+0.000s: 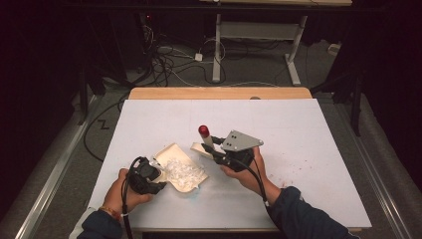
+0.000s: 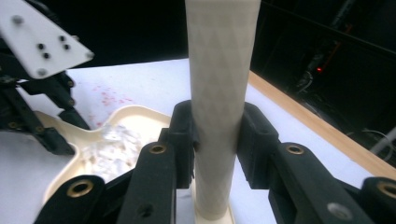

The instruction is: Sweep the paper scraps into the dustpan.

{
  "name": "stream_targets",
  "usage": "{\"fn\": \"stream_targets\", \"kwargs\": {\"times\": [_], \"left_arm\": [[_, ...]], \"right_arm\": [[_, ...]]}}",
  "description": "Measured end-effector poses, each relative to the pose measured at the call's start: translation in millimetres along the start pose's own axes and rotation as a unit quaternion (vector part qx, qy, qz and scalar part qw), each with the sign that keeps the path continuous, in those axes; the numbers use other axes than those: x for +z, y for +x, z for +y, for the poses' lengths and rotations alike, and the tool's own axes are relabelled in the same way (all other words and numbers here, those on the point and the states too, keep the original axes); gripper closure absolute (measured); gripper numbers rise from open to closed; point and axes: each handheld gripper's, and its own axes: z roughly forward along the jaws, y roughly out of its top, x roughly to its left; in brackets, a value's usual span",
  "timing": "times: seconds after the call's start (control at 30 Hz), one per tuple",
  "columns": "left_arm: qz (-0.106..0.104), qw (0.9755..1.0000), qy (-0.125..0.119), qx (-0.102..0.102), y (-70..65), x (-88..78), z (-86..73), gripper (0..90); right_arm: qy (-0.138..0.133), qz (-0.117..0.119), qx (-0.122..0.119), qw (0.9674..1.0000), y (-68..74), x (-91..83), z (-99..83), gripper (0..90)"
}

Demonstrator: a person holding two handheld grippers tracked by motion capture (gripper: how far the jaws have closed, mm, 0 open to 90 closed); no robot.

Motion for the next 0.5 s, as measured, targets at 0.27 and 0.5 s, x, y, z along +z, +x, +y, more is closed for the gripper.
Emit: {"fn": "stream_targets", "kwargs": {"times": [0.27, 0.5], "left_arm": [[0.0, 1.0, 0.002, 0.001, 0.1, 0.1, -0.9, 63.3], [0.0, 1.0, 0.001, 0.002, 0.0, -0.3, -1.1, 63.3]], "right_arm": [[-0.021, 0.044, 0.015, 0.9987, 18.4, 4.2, 9.0, 70.4], [-0.044, 0.044, 0.021, 0.9978, 17.6, -6.3, 18.8, 70.5]]}}
